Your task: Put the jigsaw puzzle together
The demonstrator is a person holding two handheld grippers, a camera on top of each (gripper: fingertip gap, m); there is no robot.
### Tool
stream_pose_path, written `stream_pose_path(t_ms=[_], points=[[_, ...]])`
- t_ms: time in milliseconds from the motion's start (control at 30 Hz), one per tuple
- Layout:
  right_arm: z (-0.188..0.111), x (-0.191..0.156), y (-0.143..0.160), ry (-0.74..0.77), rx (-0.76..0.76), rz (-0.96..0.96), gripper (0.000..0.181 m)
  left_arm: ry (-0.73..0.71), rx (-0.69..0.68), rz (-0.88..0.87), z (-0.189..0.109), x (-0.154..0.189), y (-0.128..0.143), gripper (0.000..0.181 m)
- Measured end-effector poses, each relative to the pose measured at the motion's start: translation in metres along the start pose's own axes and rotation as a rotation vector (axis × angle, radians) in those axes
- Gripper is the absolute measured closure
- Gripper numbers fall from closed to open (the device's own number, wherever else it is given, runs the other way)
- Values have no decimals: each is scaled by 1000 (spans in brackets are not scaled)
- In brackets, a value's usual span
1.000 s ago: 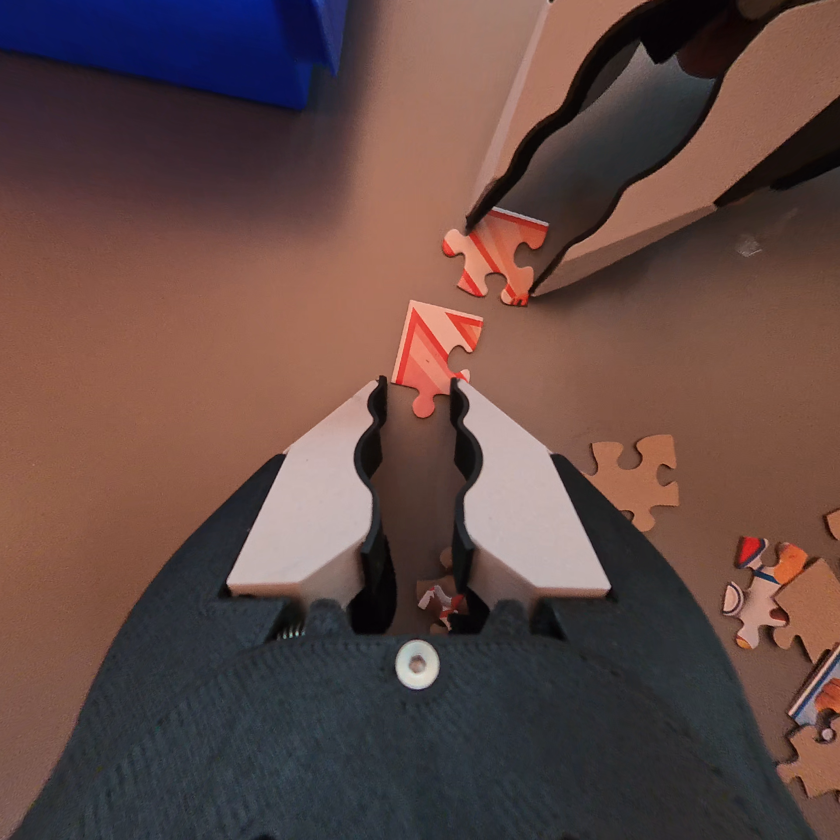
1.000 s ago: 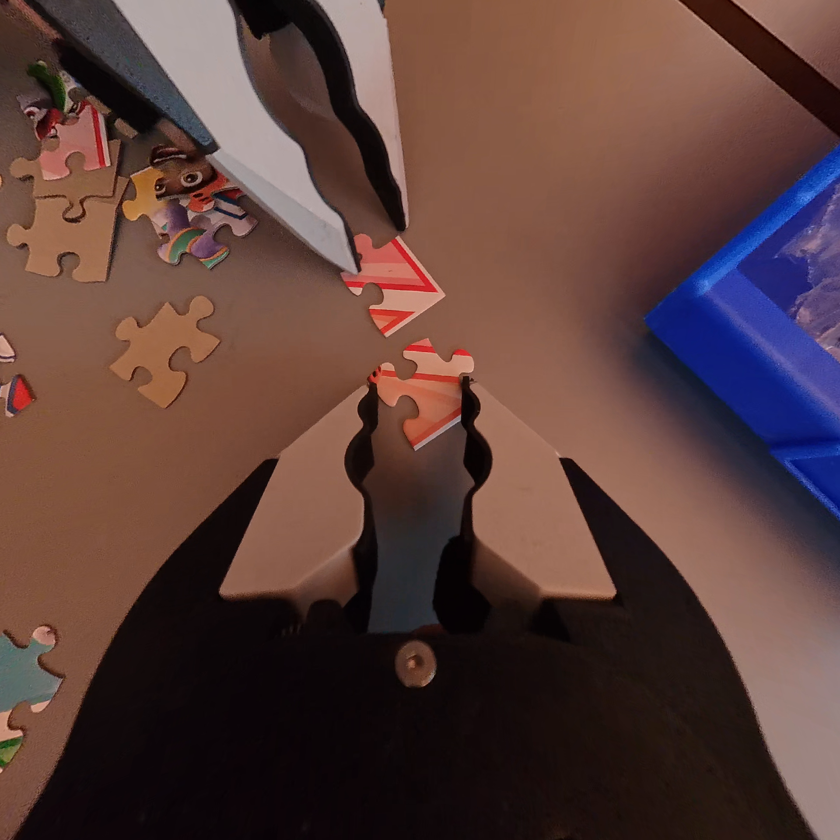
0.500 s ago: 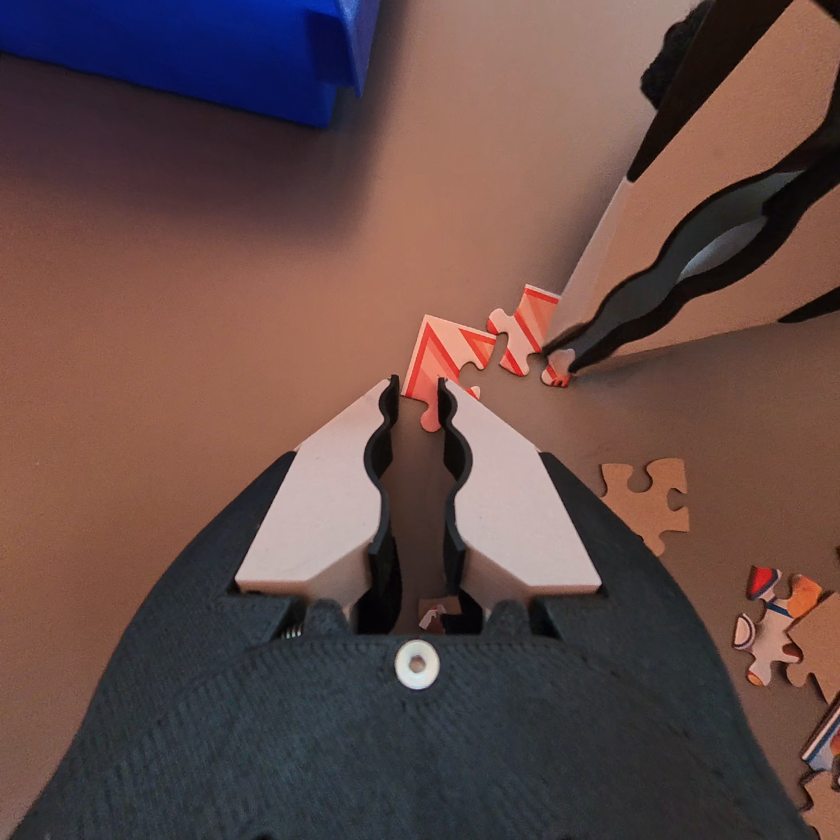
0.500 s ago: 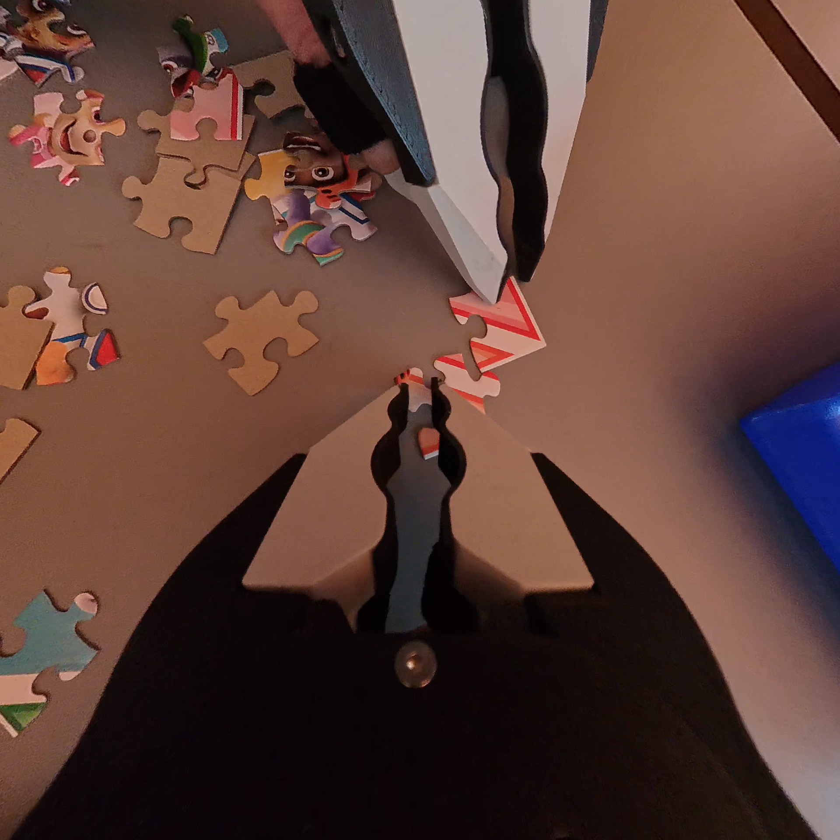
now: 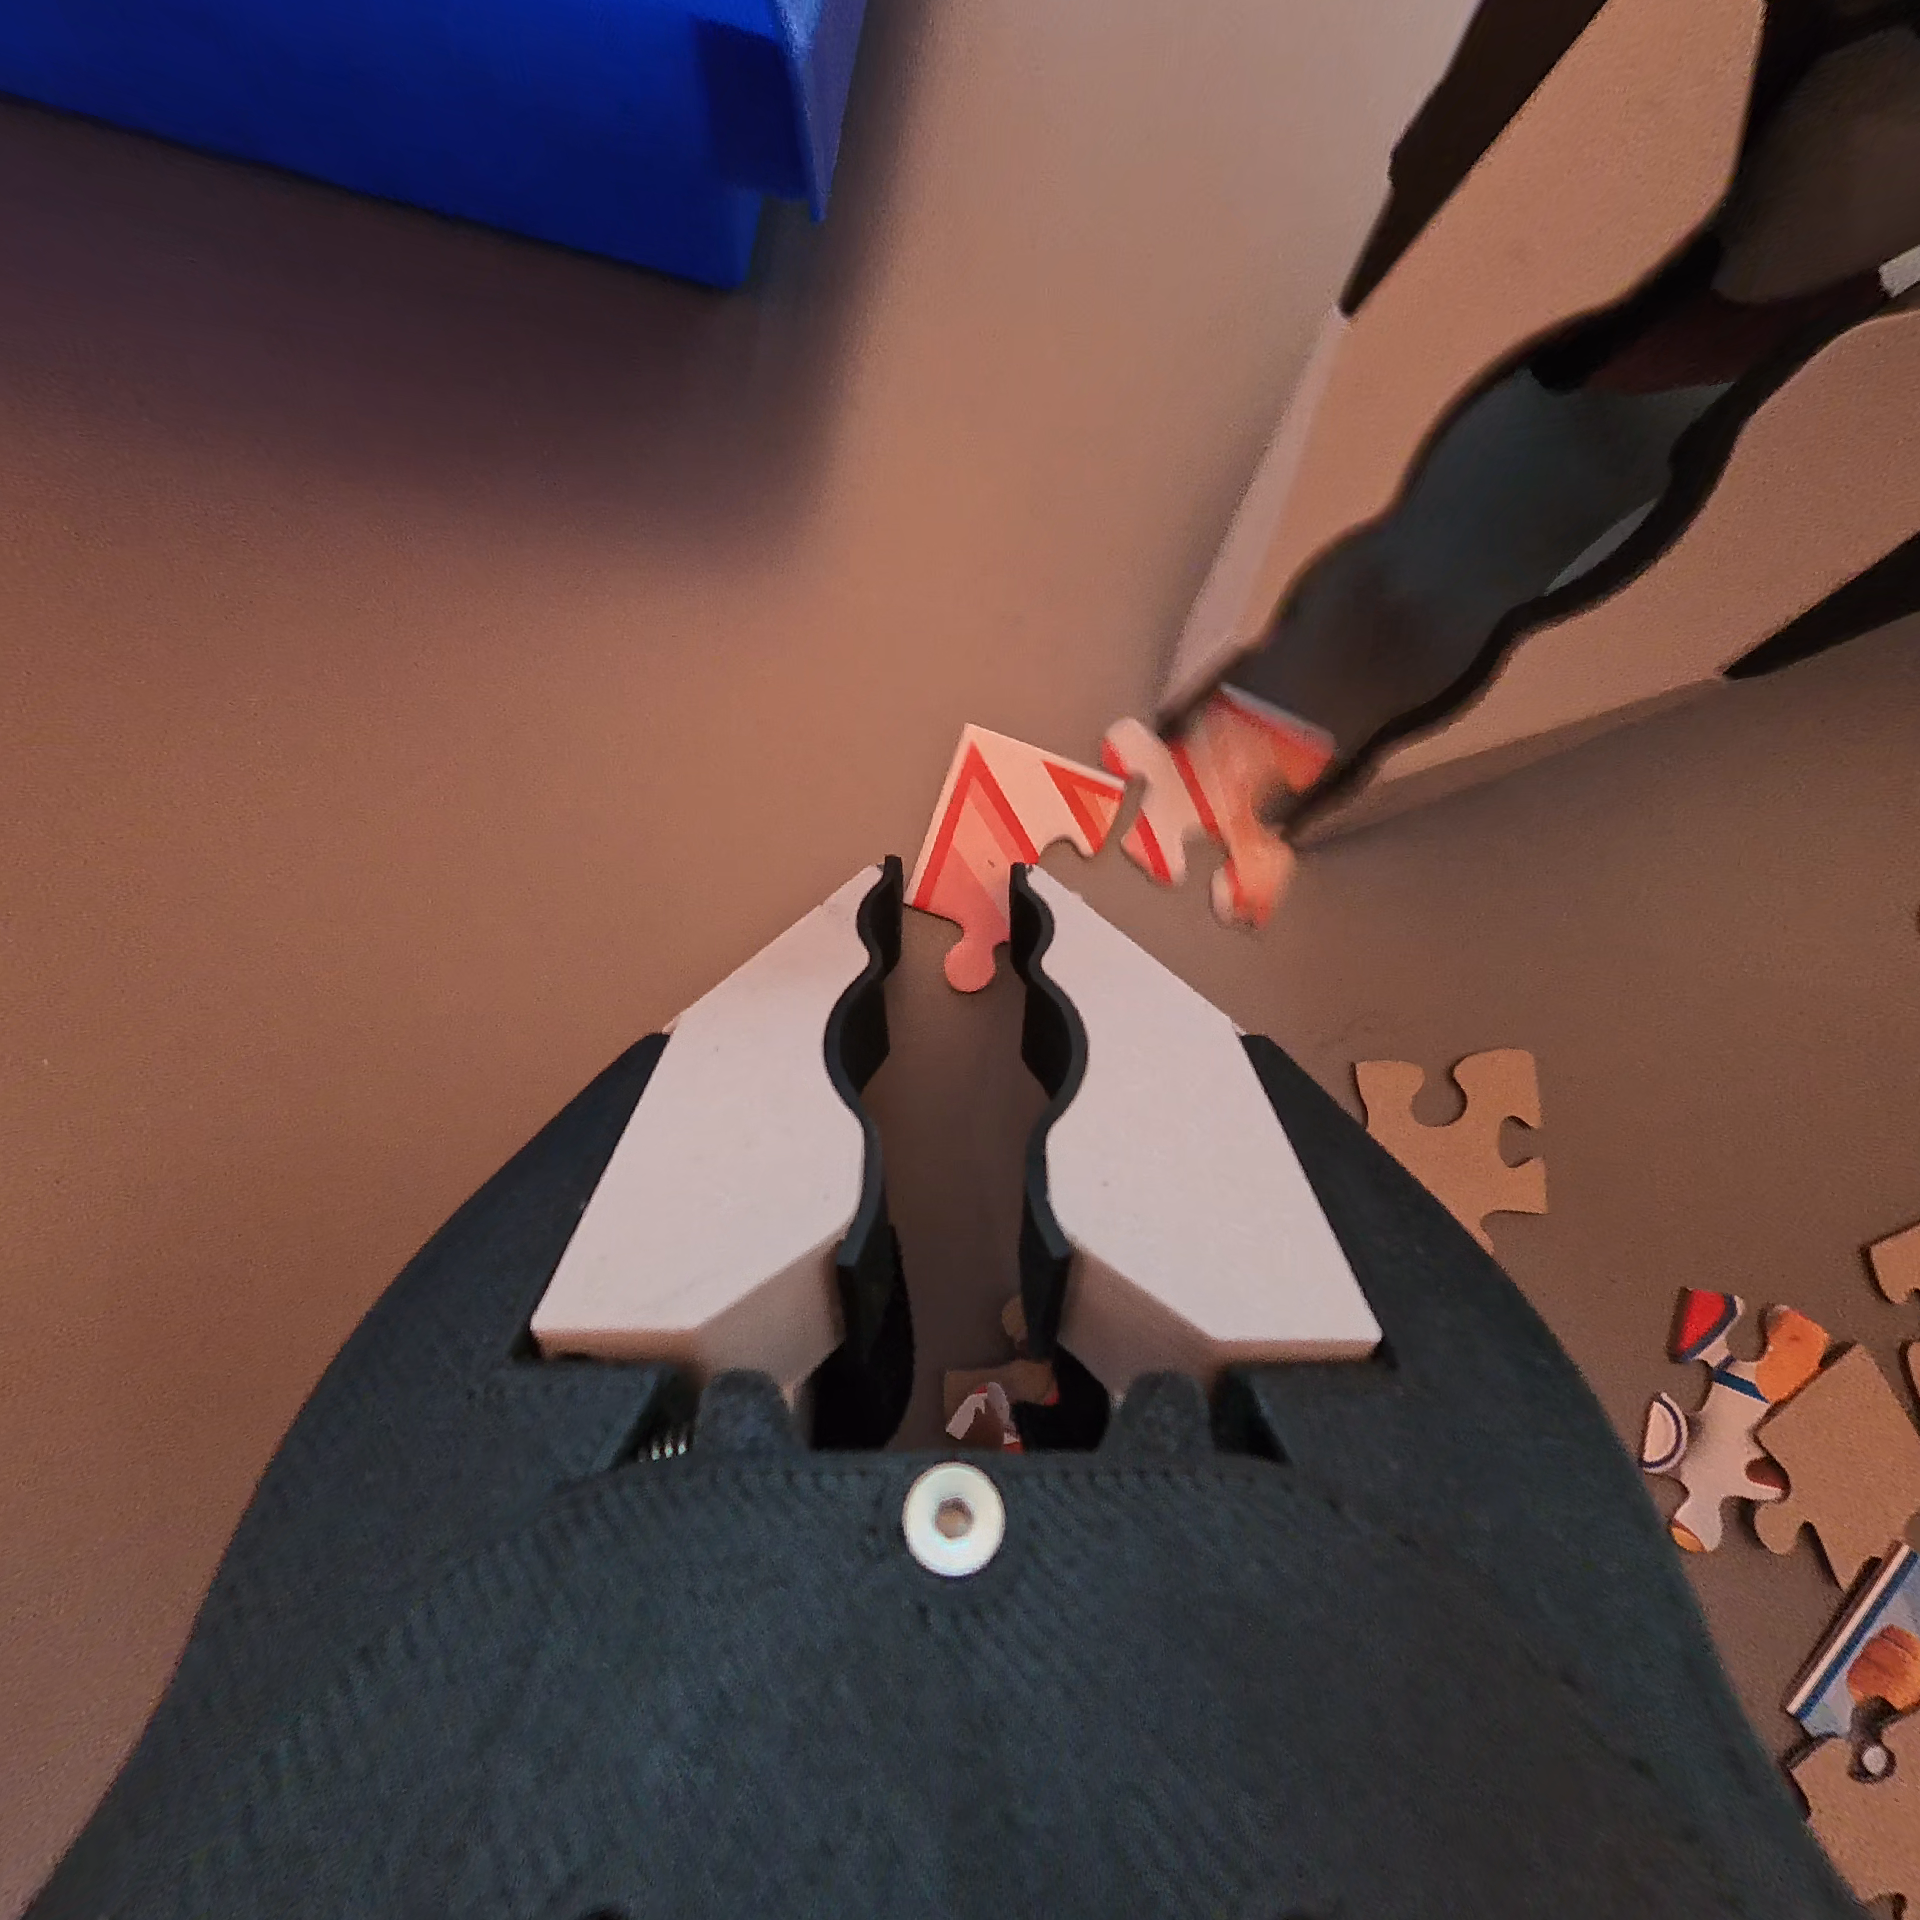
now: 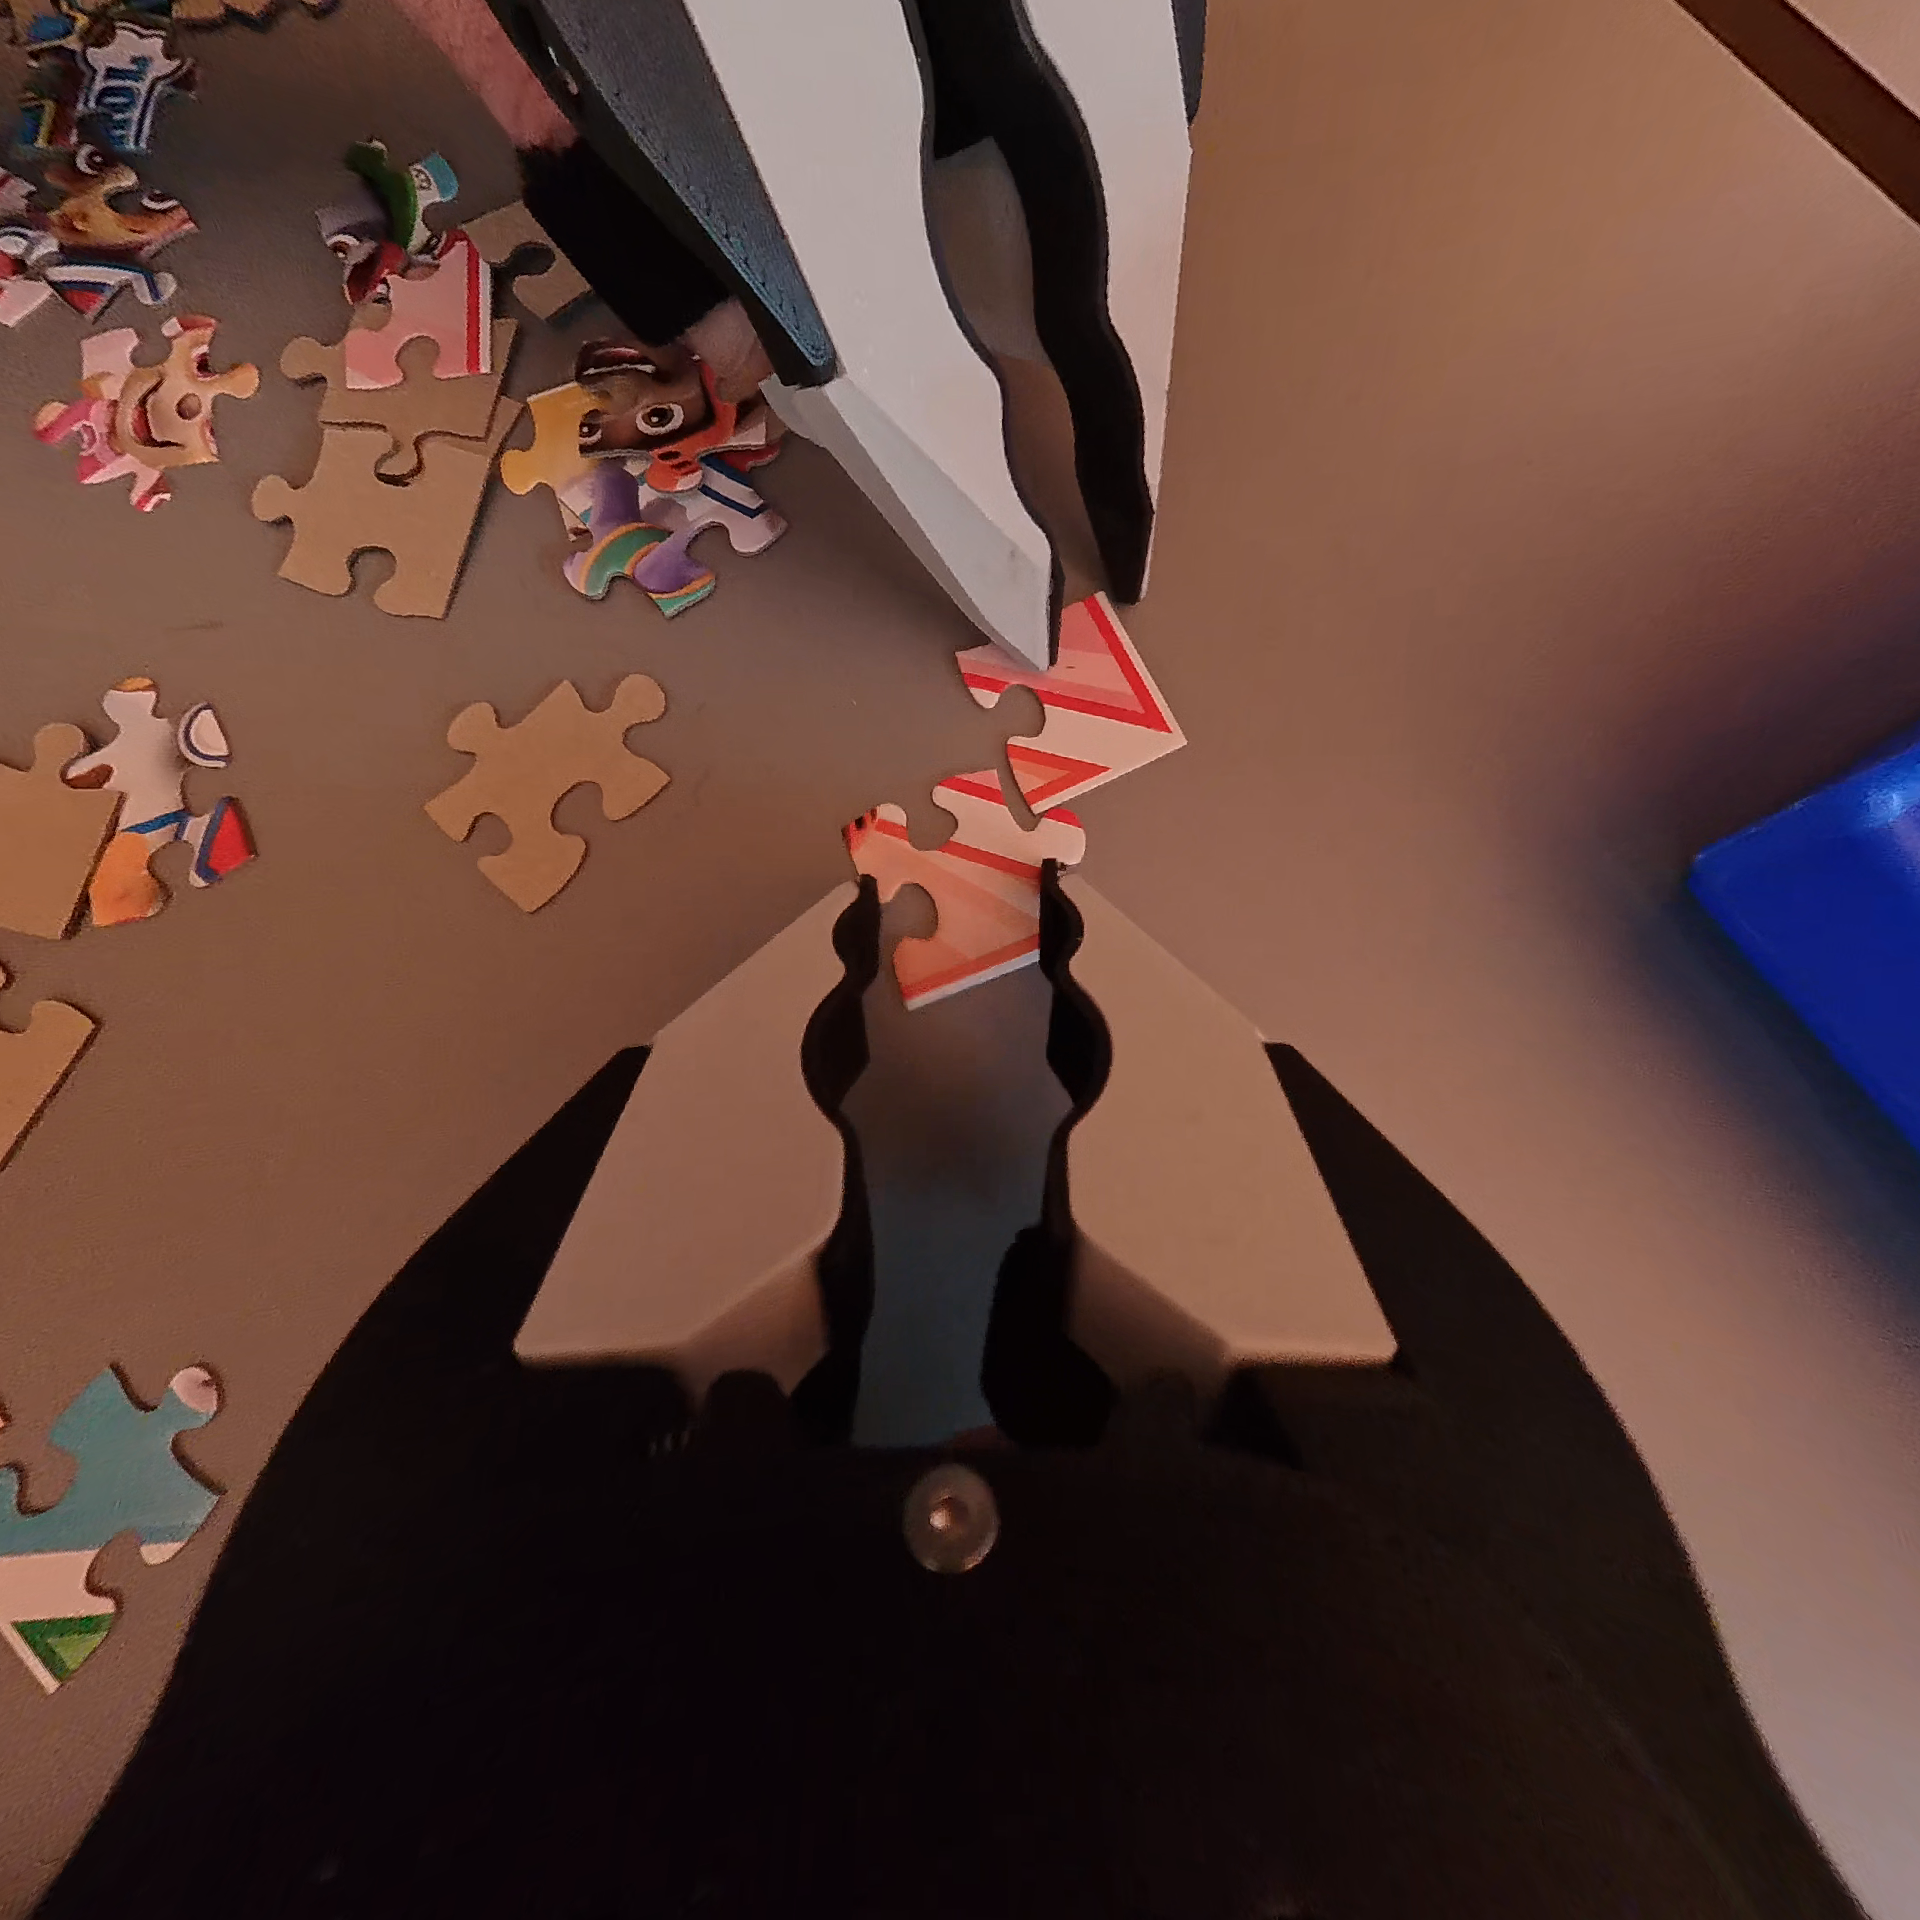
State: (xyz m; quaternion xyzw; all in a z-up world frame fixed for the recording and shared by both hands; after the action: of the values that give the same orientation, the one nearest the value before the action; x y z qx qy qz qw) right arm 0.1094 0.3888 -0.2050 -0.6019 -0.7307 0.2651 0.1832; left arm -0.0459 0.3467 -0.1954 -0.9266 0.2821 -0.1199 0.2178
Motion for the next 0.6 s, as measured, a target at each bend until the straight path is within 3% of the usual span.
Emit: stream_pose_path(t_ms=[33, 433, 500, 600], points=[[0, -1, 0, -9, -1, -8, 163, -1, 1, -1, 0, 0, 0, 161], [5, -14, -8, -7, -21, -82, 164, 5, 11, -12, 0, 0, 1, 161], [5, -18, -11, -11, -6, -108, 181, 9, 14, -16, 0, -1, 1, 161], [9, -22, -13, -15, -22, -125, 181, 10, 13, -18, 0, -1, 1, 161]])
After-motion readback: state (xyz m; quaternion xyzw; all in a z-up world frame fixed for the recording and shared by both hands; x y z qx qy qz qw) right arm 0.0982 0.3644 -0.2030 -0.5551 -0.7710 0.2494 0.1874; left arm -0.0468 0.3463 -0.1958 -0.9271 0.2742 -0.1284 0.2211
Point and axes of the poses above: each gripper's, where its closed fingertips meet, z out along the fingers, y out of its underside, x = y × z across the jaws, the point moved 10 cm from there along -z, back along the fingers, and after that the axes turned 7 degrees about -x, right-handed, at the moved point
